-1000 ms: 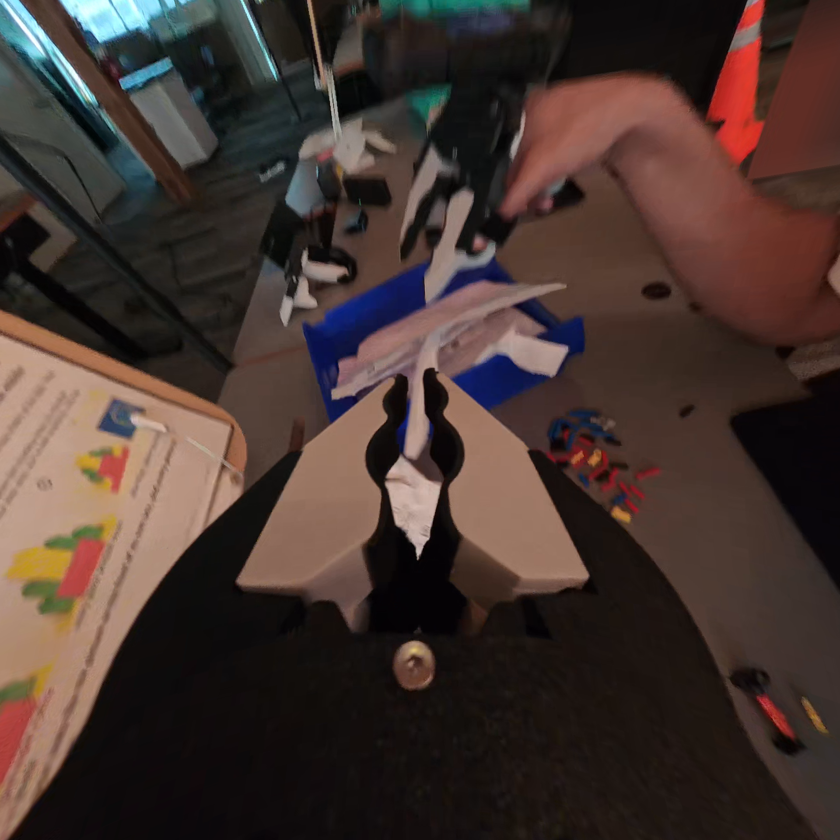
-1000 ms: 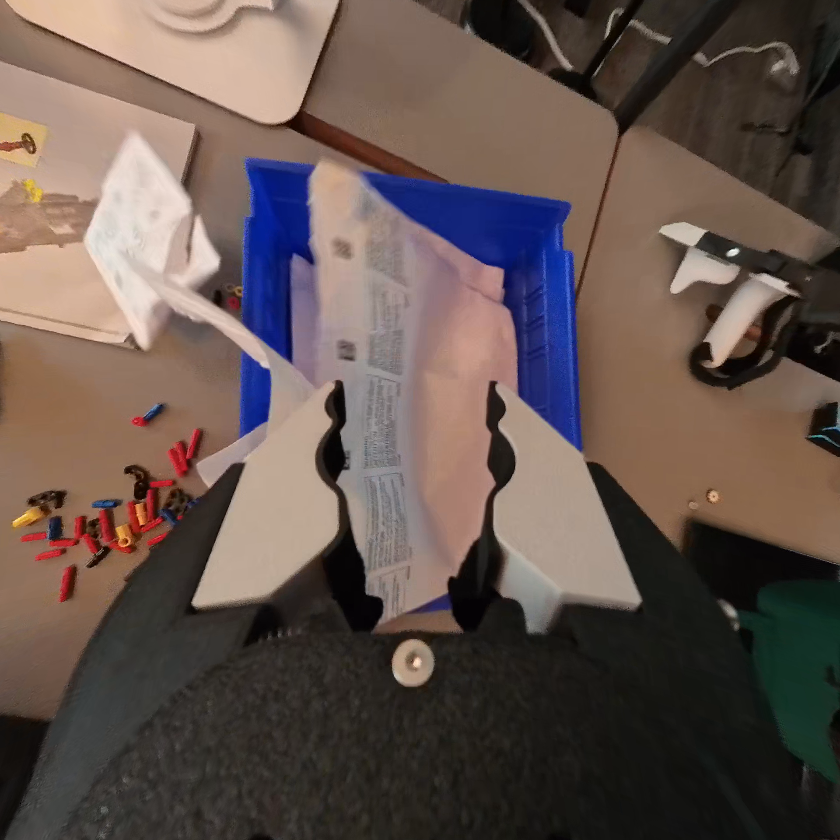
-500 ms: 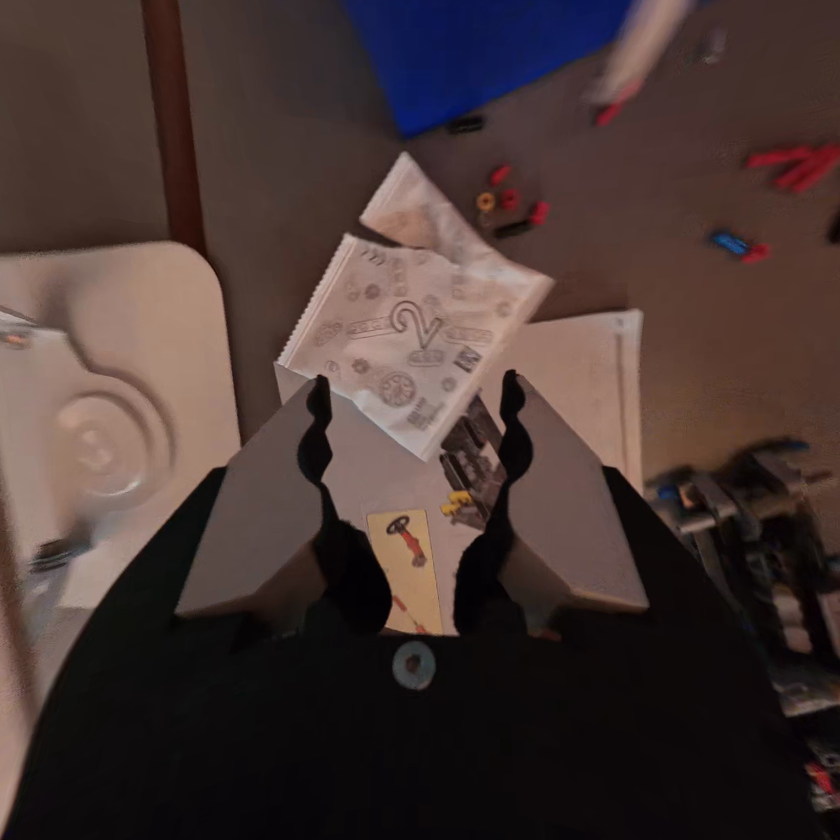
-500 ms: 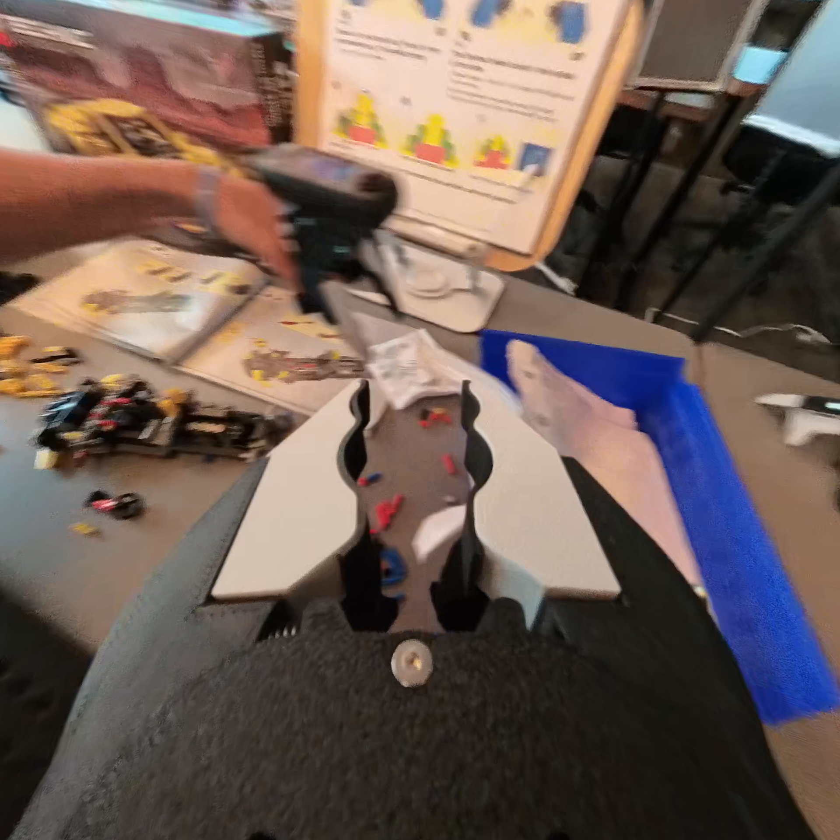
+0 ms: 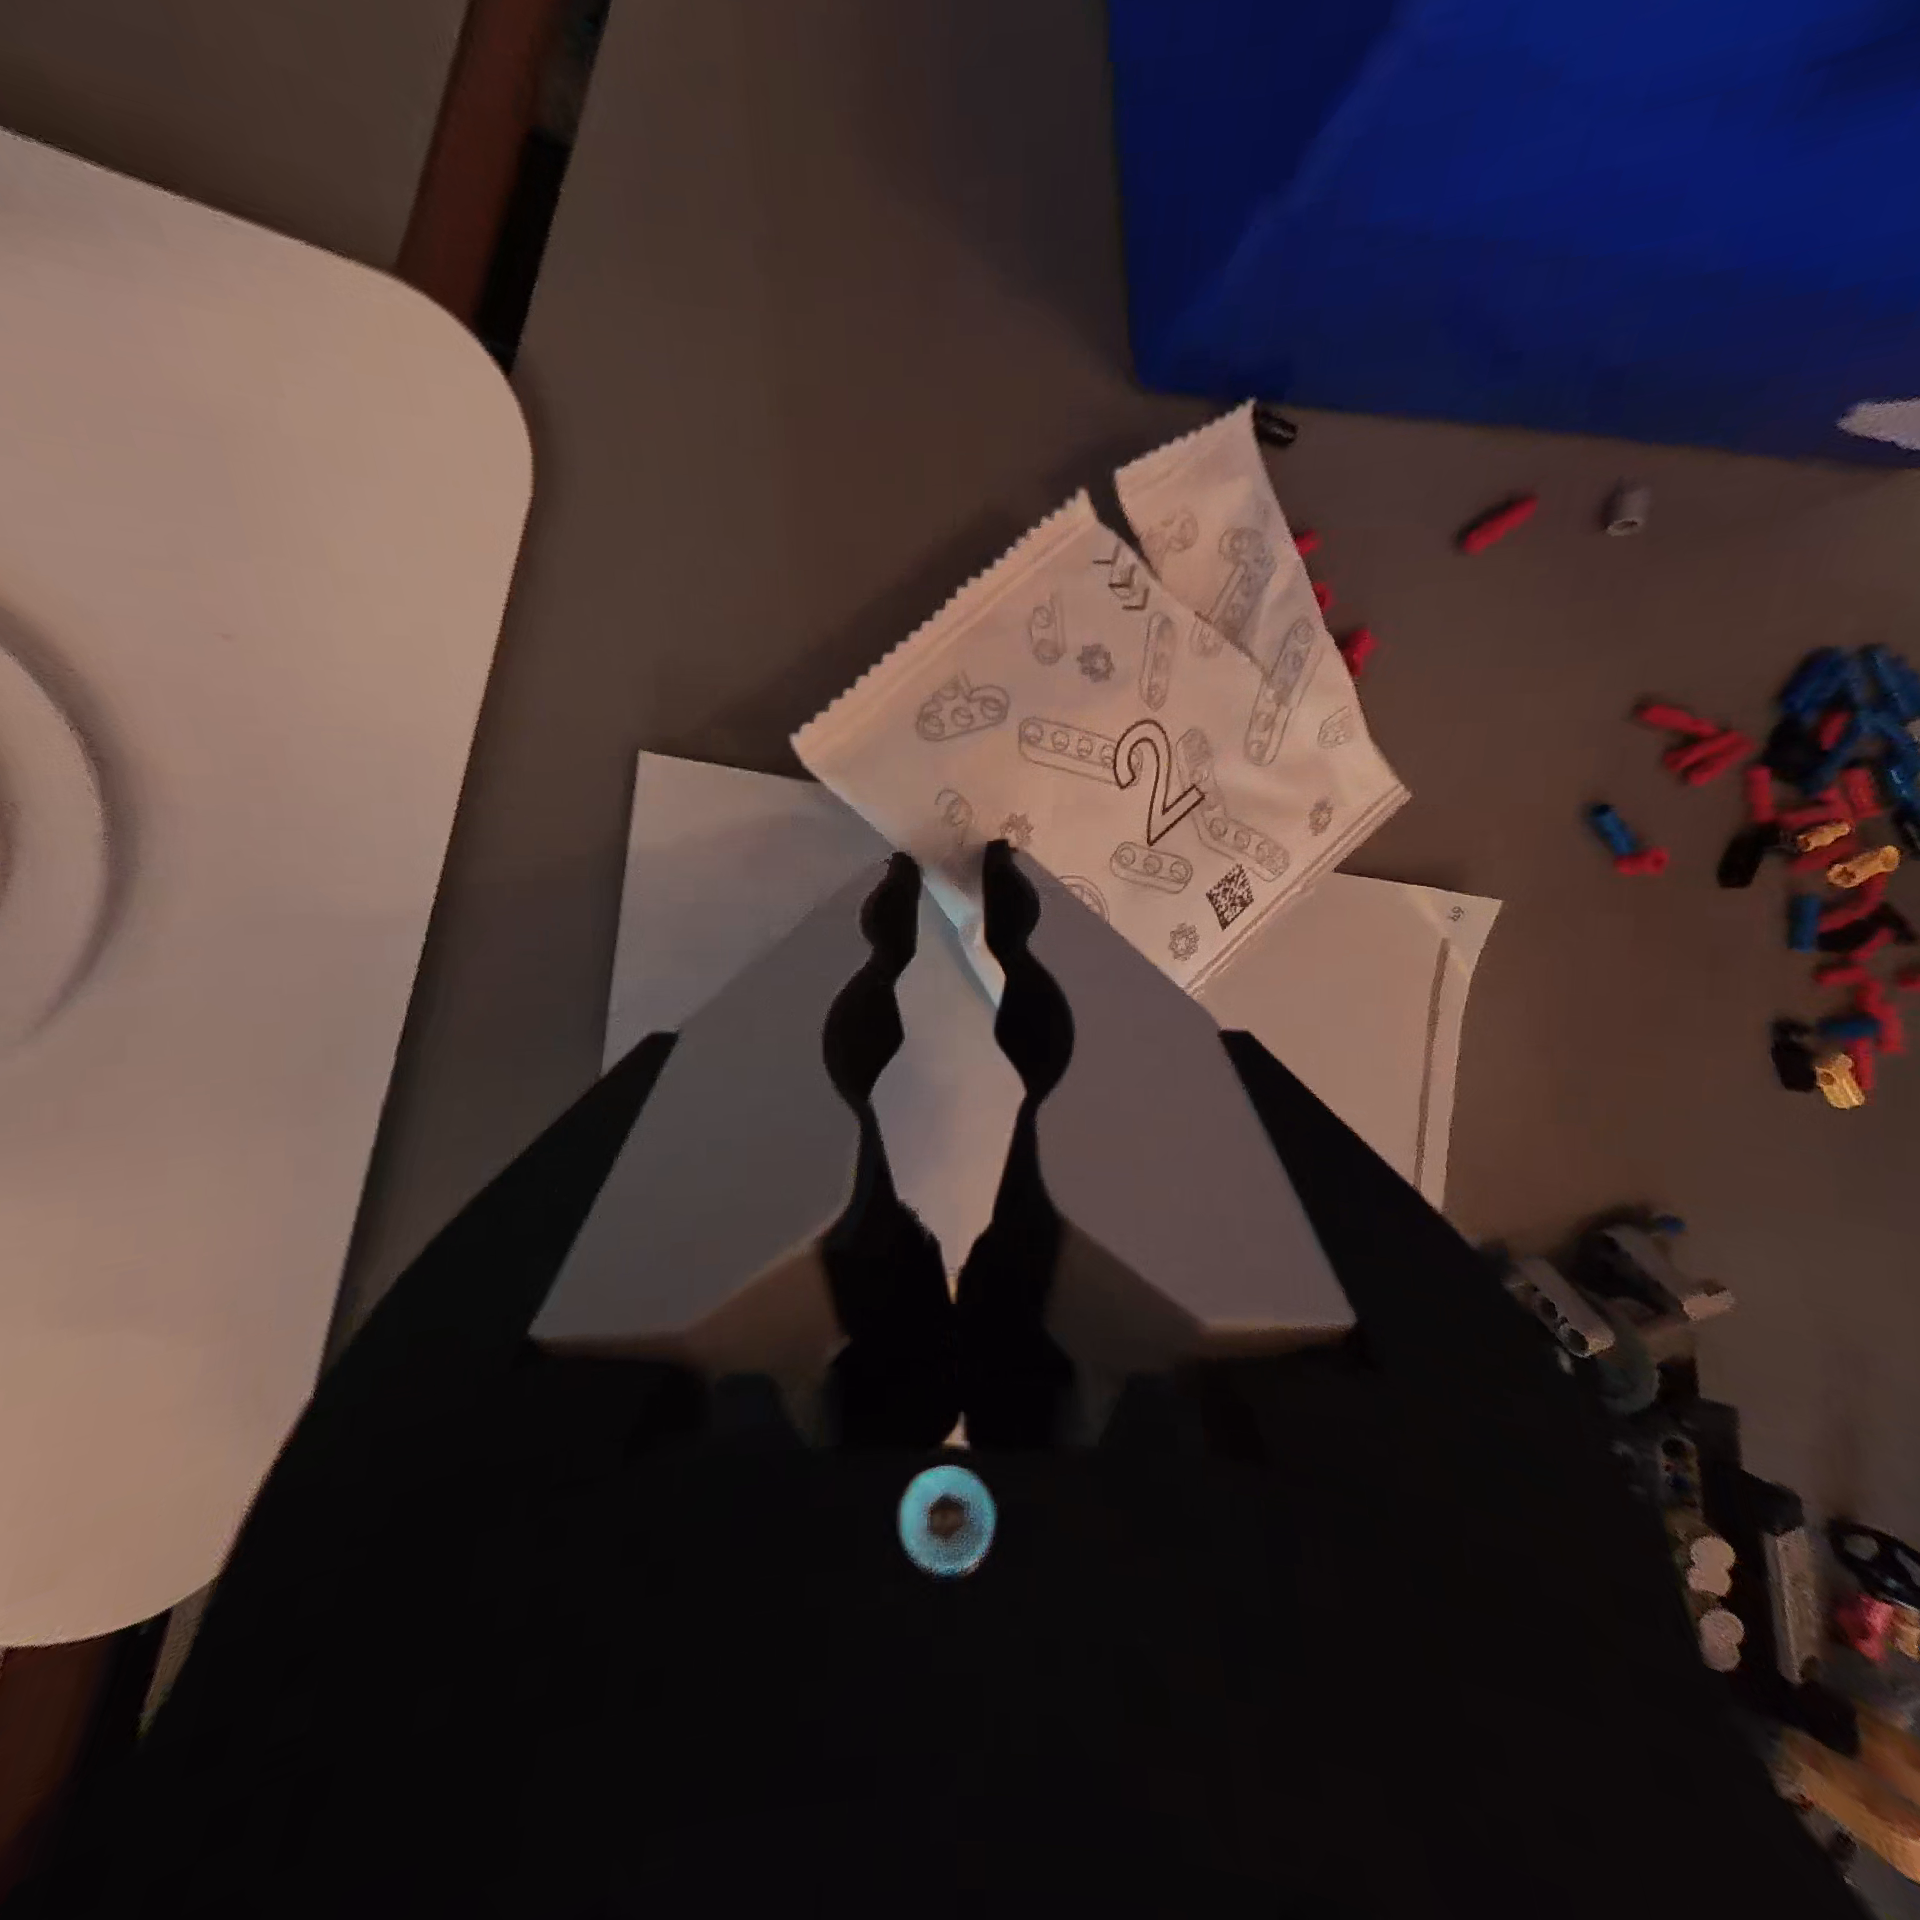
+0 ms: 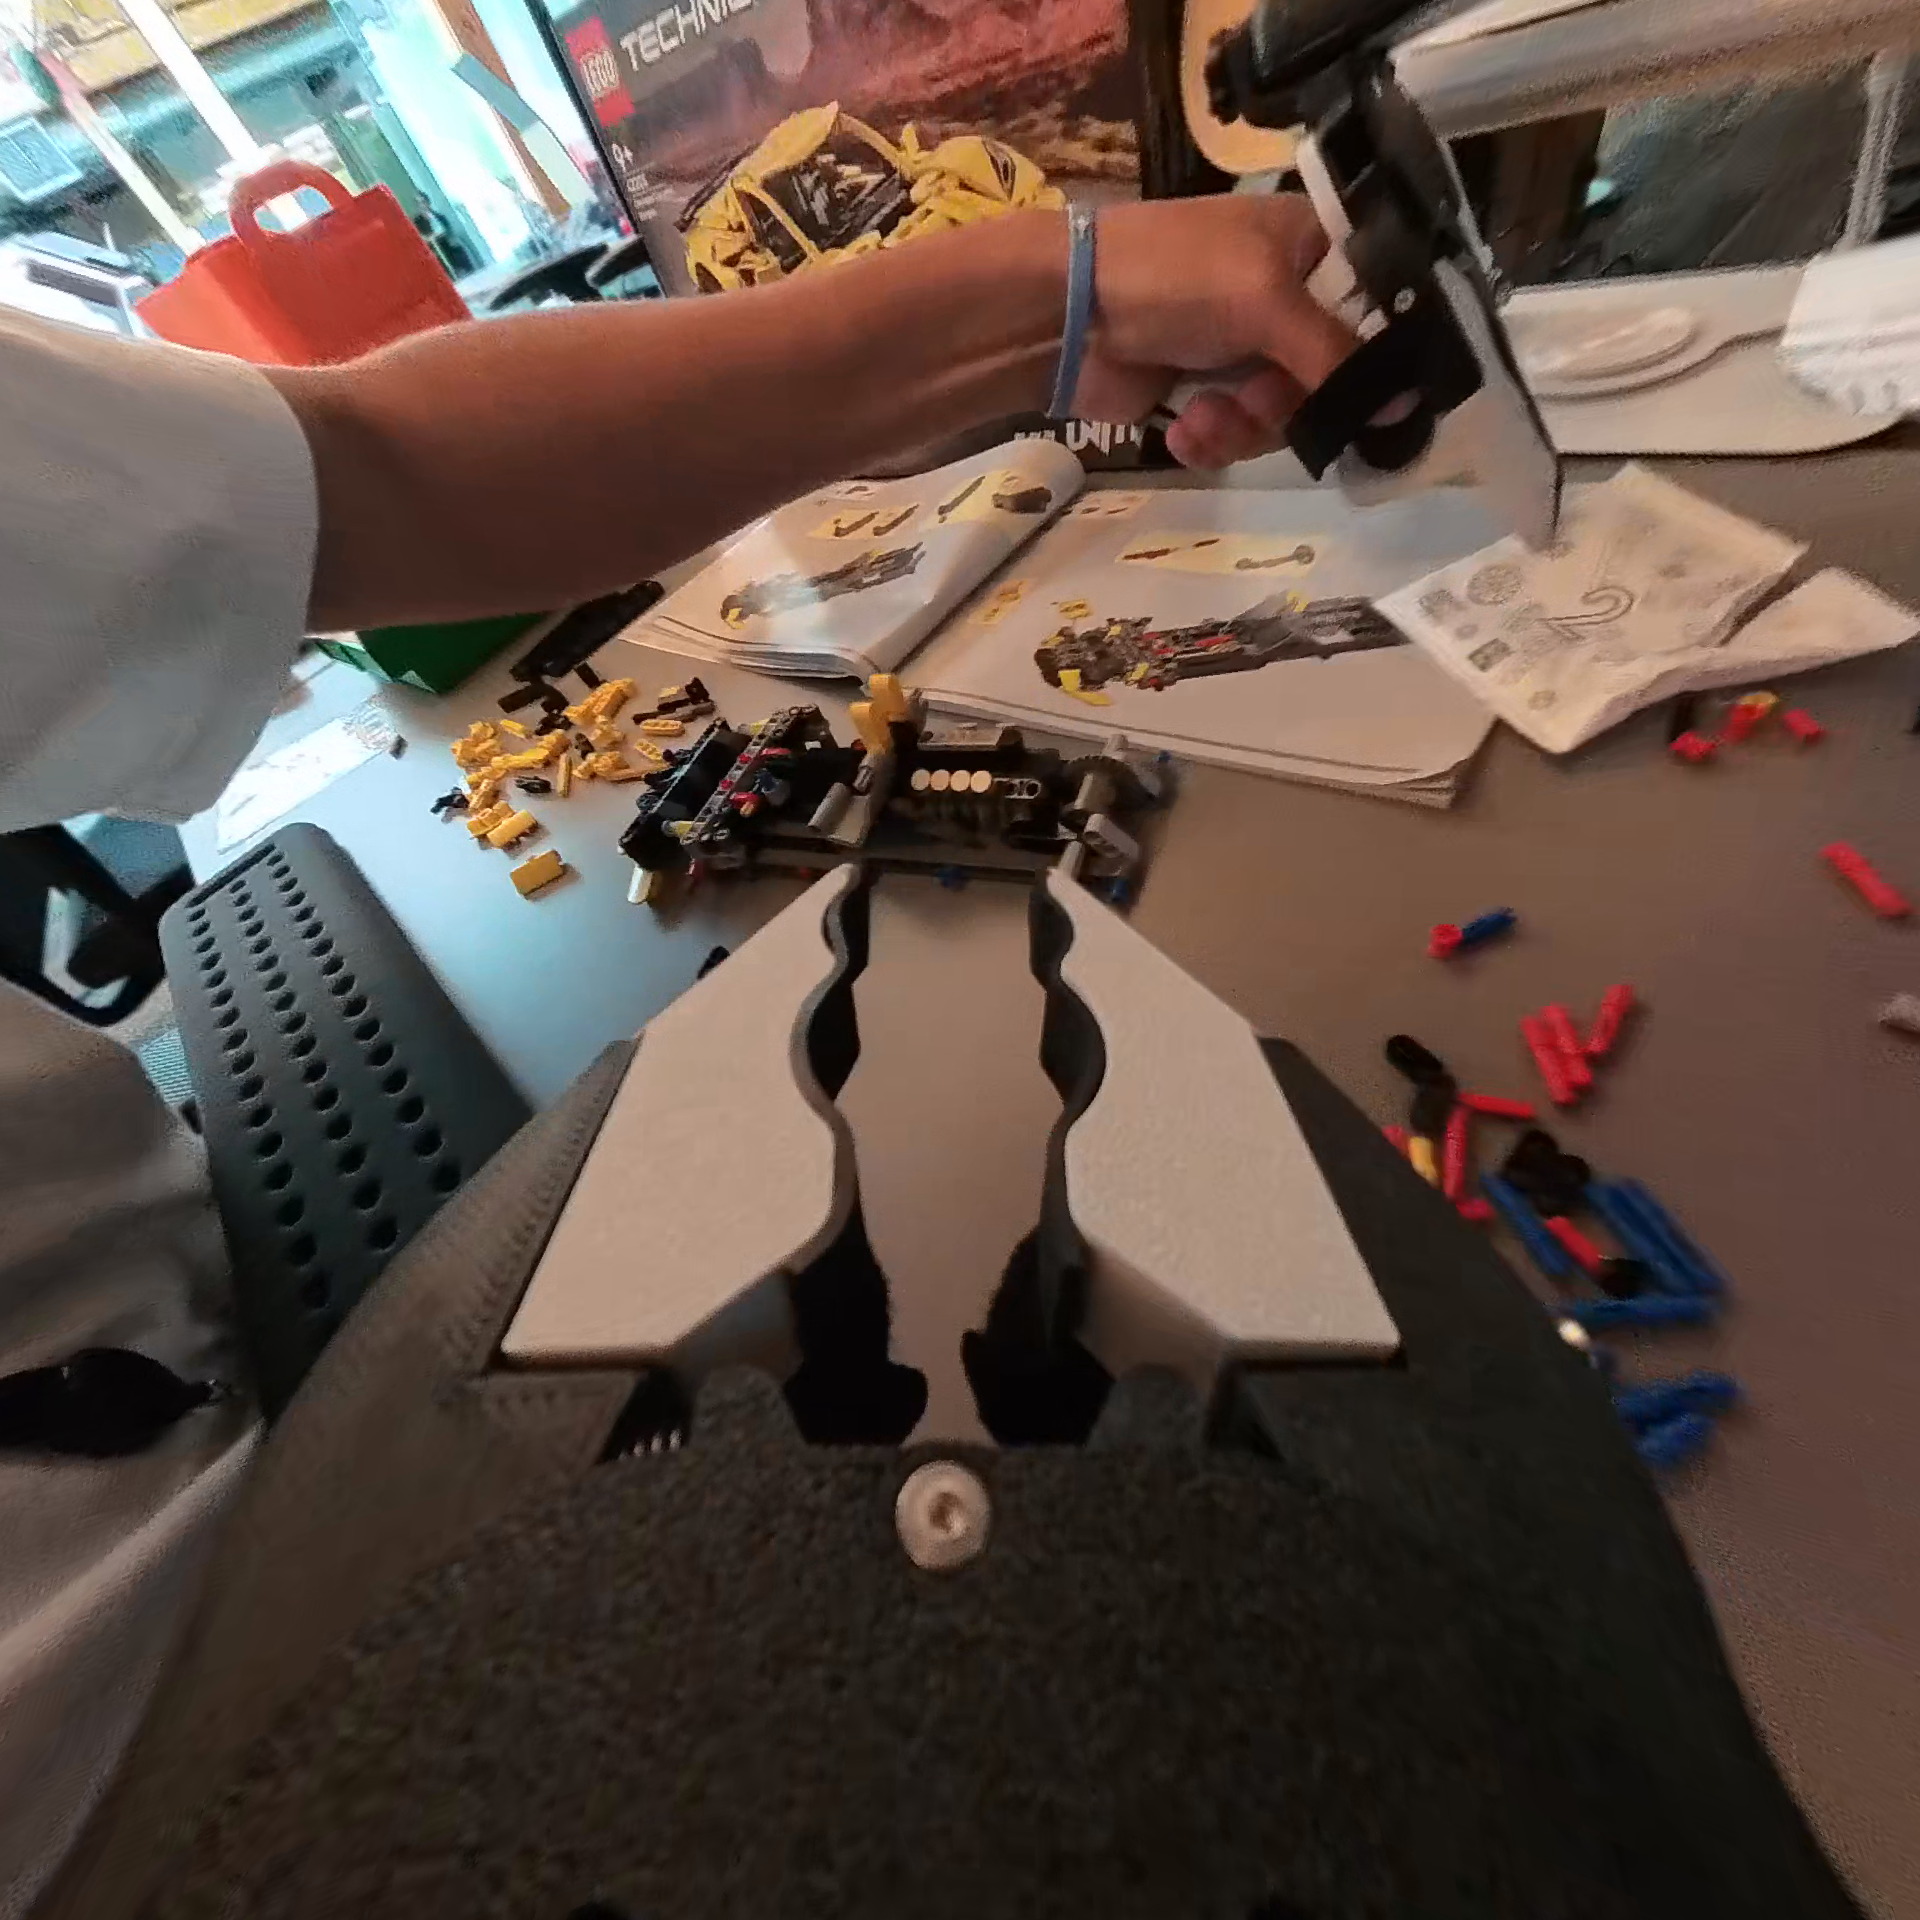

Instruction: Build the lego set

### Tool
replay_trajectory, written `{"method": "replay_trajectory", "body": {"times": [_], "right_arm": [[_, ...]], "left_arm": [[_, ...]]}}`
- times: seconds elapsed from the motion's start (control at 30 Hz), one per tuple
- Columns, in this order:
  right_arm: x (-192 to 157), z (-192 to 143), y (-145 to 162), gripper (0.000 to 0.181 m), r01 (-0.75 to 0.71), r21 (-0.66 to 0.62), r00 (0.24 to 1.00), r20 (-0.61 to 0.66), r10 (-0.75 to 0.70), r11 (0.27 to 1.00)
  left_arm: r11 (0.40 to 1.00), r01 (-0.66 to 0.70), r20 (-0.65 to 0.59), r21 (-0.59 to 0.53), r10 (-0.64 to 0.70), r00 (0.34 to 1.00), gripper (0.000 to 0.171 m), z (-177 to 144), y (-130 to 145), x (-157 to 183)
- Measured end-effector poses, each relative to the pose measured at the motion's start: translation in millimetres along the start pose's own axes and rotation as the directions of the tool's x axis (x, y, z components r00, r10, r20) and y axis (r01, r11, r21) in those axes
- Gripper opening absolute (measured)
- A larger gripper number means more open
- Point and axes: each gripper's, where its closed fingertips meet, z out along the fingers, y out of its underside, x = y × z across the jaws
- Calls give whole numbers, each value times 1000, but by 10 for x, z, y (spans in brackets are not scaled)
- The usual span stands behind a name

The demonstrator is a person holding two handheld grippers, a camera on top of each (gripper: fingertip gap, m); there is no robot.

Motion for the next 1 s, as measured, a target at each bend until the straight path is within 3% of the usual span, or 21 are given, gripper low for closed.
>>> {"method": "replay_trajectory", "body": {"times": [0.1, 0.2, 0.37, 0.47, 0.57, 0.63, 0.67, 0.8, 0.9, 0.97, 1.0], "right_arm": [[55, 84, 49, 29, -24, 22, 999, -21, 24, 999], [196, 106, 2, 32, -60, 74, 995, -79, 66, 995], [371, 27, -416, 46, -63, 233, 985, -140, 98, 971], [115, 43, -763, 52, -109, 305, 993, -13, 119, 946], [-164, 201, -869, 50, -112, 263, 993, 56, 100, 958], [-435, 235, -921, 31, -158, 254, 978, 174, 115, 954], [-582, 233, -925, 13, -161, 242, 968, 227, 105, 957], [-920, 240, -882, 0, 62, 222, 984, 148, -96, 973], [-1257, 236, -821, 0, 308, 160, 939, 106, -327, 938], [-1471, 243, -733, 0, 426, 106, 889, 133, -437, 898], [-1544, 248, -701, 0, 466, 86, 869, 141, -473, 881]], "left_arm": [[996, -35, 4, 86, 35, 999, 3, -160, -91, 127], [969, -115, 14, 217, 115, 993, 2, -521, -166, 413], [843, -219, 11, 492, 245, 969, 1, -1386, -61, 1261], [757, -251, 43, 603, 282, 958, 0, -1775, 158, 1759], [697, -253, 62, 670, 288, 956, 1, -1999, 410, 2176], [667, -273, 98, 693, 288, 953, 1, -2093, 582, 2384], [660, -284, 113, 695, 290, 950, 1, -2120, 675, 2477], [683, -339, 206, 647, 271, 940, 5, -2156, 1072, 2646], [680, -371, 286, 632, 240, 928, 56, -2266, 1250, 2701], [661, -379, 243, 647, 292, 925, 56, -2308, 1320, 2925], [660, -391, 219, 641, 332, 918, 48, -2291, 1362, 3045]]}}
